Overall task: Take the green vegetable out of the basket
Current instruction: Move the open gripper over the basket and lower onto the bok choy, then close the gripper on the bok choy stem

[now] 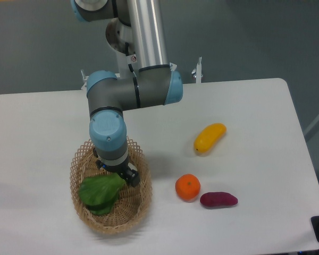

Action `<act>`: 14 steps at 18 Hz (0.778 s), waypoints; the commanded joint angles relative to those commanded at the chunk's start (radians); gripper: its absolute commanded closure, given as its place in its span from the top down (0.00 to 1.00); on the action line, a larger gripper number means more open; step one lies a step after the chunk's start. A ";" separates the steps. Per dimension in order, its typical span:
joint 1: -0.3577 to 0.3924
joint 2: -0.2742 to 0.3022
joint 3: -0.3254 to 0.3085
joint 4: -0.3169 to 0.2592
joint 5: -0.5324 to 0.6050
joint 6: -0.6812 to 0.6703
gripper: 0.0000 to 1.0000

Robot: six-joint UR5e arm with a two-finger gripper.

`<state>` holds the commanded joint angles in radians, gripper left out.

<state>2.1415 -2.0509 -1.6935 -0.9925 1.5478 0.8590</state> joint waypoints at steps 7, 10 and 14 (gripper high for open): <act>0.000 -0.011 -0.006 0.003 0.003 -0.002 1.00; 0.000 -0.018 -0.006 0.018 0.003 -0.002 0.93; 0.000 -0.017 -0.005 0.017 0.005 -0.005 0.48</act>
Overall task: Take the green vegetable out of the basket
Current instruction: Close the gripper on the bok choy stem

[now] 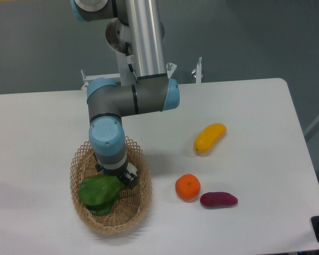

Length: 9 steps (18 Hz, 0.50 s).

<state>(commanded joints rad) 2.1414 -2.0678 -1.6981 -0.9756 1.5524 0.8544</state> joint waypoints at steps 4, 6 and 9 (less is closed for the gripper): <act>0.000 0.011 0.008 -0.003 -0.009 -0.006 0.14; 0.000 0.020 0.015 -0.005 -0.011 -0.008 0.10; 0.002 0.029 0.015 -0.008 -0.012 -0.006 0.10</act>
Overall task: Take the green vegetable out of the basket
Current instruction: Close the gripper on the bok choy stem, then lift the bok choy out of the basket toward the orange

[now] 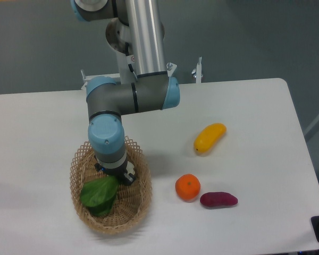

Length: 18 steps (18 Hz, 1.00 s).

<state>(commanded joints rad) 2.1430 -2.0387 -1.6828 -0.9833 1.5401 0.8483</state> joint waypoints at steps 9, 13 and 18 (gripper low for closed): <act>0.058 0.046 0.050 -0.008 -0.064 0.002 0.10; 0.098 0.046 0.107 -0.008 -0.072 0.003 0.11; 0.155 0.046 0.172 -0.050 -0.074 0.014 0.11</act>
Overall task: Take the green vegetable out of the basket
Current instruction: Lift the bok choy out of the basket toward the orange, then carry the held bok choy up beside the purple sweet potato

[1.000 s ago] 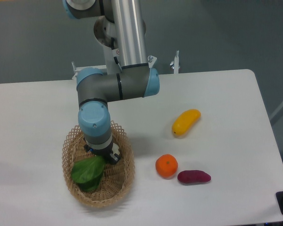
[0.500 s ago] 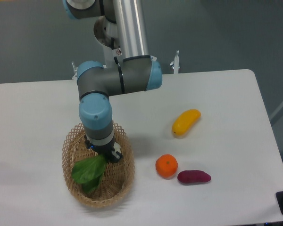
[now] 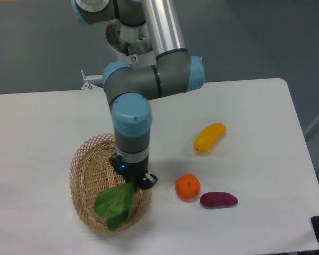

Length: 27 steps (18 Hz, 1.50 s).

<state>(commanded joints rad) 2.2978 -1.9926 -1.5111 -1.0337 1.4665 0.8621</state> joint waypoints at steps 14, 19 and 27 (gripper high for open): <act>0.199 0.002 0.132 -0.223 0.034 0.219 0.11; 0.275 -0.014 0.153 -0.221 0.046 0.365 0.11; 0.304 -0.051 0.189 -0.213 0.097 0.526 0.13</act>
<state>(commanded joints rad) 2.6016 -2.0432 -1.3223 -1.2471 1.5631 1.3880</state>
